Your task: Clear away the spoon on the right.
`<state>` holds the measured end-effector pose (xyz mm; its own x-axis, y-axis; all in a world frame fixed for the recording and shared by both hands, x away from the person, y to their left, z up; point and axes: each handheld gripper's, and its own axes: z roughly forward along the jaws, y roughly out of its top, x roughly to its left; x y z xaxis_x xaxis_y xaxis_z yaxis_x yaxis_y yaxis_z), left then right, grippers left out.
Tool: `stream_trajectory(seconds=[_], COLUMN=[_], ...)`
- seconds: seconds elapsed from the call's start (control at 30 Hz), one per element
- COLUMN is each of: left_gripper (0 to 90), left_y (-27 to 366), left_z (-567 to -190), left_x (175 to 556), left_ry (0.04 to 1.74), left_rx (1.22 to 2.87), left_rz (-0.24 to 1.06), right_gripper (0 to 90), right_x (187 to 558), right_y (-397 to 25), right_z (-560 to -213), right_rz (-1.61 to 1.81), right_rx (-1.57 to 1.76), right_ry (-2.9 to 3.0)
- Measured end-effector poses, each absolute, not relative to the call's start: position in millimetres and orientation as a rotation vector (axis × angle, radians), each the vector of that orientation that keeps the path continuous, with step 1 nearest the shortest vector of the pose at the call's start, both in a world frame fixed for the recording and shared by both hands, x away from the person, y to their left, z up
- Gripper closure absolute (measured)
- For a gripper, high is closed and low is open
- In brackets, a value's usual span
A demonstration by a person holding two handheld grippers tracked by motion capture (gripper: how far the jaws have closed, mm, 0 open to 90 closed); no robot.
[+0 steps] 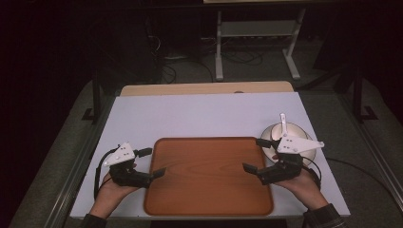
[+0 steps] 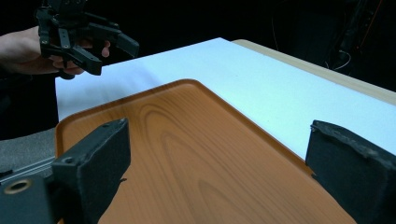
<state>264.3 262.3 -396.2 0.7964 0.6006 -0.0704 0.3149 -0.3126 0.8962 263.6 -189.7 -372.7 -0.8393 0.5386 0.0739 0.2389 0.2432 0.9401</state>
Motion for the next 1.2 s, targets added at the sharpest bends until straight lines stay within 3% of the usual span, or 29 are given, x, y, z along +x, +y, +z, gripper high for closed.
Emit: stream_trajectory(seconds=[1.2], left_gripper=[10.6], left_y=[266], left_z=[-400], left_x=[265], left_ry=[0.69], left_rx=[1.929], left_rz=[0.344], right_gripper=[12.1], right_x=[292], right_y=[-197], right_z=[-359], right_rz=[1.552], right_rx=[0.738], right_ry=[2.251])
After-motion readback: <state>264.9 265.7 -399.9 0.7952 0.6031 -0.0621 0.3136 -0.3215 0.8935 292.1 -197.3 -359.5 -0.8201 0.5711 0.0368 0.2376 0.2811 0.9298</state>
